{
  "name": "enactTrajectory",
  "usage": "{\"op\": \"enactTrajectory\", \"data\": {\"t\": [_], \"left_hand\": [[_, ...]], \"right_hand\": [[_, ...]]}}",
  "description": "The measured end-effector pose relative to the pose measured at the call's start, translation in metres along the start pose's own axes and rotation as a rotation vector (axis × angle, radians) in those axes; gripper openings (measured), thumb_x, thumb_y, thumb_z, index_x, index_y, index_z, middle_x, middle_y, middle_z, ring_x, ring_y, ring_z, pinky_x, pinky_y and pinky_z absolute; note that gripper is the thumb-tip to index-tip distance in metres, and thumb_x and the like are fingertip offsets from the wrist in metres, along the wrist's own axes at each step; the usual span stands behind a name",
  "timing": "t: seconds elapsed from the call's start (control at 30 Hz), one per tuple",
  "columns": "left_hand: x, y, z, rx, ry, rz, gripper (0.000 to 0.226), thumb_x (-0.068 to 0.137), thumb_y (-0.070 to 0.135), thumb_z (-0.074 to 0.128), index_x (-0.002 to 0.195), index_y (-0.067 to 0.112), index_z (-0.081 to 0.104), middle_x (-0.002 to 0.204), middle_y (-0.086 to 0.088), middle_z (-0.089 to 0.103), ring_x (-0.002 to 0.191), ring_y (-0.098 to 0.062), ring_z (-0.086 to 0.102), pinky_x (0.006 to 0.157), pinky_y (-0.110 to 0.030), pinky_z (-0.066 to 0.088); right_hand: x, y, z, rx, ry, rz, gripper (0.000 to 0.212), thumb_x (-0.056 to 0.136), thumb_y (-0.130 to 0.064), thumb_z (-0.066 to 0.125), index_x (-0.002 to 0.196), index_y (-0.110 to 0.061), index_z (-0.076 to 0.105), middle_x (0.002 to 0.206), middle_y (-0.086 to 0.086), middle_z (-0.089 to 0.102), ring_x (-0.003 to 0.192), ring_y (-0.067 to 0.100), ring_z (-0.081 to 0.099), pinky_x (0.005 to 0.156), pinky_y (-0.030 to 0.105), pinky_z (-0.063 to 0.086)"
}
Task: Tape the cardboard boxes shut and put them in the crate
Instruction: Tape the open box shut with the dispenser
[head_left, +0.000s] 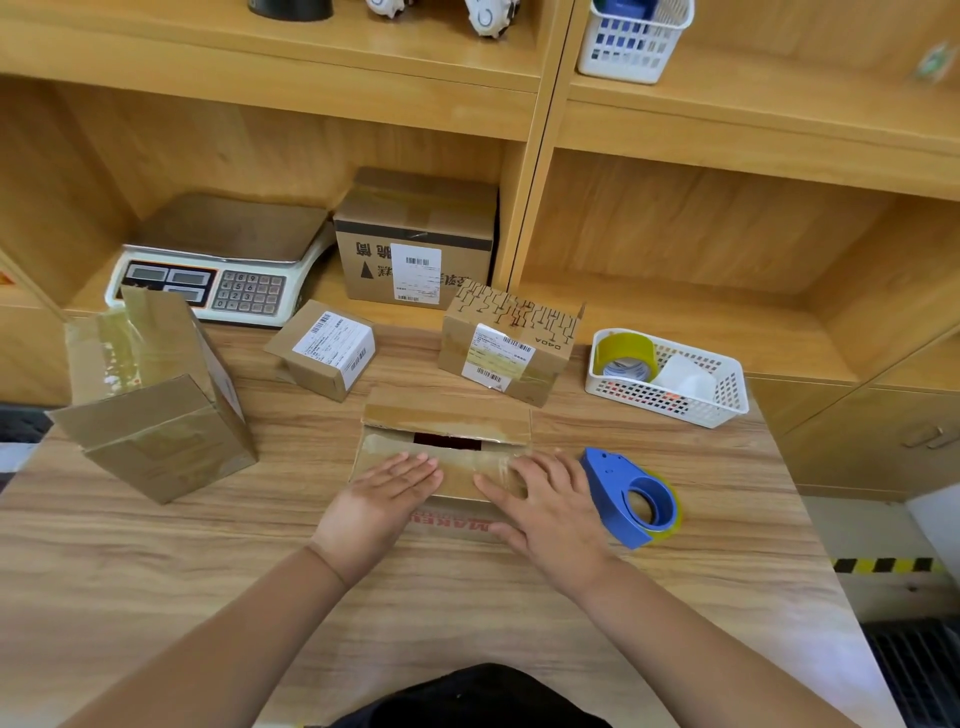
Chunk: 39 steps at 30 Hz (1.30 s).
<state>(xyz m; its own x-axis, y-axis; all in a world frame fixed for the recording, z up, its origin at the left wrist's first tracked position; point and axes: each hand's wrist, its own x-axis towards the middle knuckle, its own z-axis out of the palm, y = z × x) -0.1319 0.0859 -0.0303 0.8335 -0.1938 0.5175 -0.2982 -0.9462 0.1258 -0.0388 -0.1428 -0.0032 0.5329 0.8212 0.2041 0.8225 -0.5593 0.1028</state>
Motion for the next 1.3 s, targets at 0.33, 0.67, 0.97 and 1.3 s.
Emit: {"op": "enactTrajectory", "data": {"t": [0.33, 0.67, 0.97, 1.3], "left_hand": [[0.026, 0.003, -0.02, 0.169, -0.238, -0.171, 0.088, 0.074, 0.06, 0.045, 0.143, 0.007, 0.032, 0.149, -0.008, 0.036, 0.141, -0.023, 0.025, 0.115, -0.045, 0.014], [0.035, -0.005, -0.011, 0.128, -0.615, -0.323, 0.112, 0.056, 0.084, 0.007, 0.139, 0.014, -0.02, 0.151, -0.008, -0.025, 0.137, -0.019, -0.031, 0.111, -0.038, -0.019], [0.033, -0.015, -0.008, 0.174, -0.582, -0.217, 0.098, 0.074, 0.075, 0.021, 0.134, 0.001, 0.043, 0.141, -0.02, 0.043, 0.136, -0.026, 0.034, 0.104, -0.05, 0.034], [0.035, -0.015, -0.008, 0.222, -0.655, -0.224, 0.096, 0.074, 0.071, 0.022, 0.125, -0.002, 0.057, 0.132, -0.025, 0.053, 0.124, -0.033, 0.052, 0.094, -0.055, 0.04]], "right_hand": [[-0.022, 0.016, -0.009, 0.269, 0.021, 0.213, 0.062, 0.087, -0.053, 0.045, 0.138, -0.019, 0.038, 0.131, 0.001, 0.043, 0.113, 0.023, 0.044, 0.098, 0.037, 0.036], [-0.004, -0.002, -0.001, 0.58, -0.194, 0.332, 0.105, 0.079, -0.071, 0.025, 0.138, -0.007, -0.034, 0.148, 0.0, -0.038, 0.129, -0.013, -0.035, 0.1, -0.003, -0.012], [0.001, 0.001, 0.0, 0.295, -0.197, 0.297, 0.095, 0.09, -0.059, 0.032, 0.146, -0.009, -0.025, 0.155, 0.019, -0.02, 0.145, 0.023, -0.016, 0.12, 0.028, 0.0], [0.014, -0.007, -0.003, 0.02, -0.193, 0.008, 0.055, 0.089, -0.058, 0.033, 0.137, -0.034, 0.046, 0.147, 0.012, 0.041, 0.142, 0.031, 0.023, 0.112, 0.054, 0.017]]}}
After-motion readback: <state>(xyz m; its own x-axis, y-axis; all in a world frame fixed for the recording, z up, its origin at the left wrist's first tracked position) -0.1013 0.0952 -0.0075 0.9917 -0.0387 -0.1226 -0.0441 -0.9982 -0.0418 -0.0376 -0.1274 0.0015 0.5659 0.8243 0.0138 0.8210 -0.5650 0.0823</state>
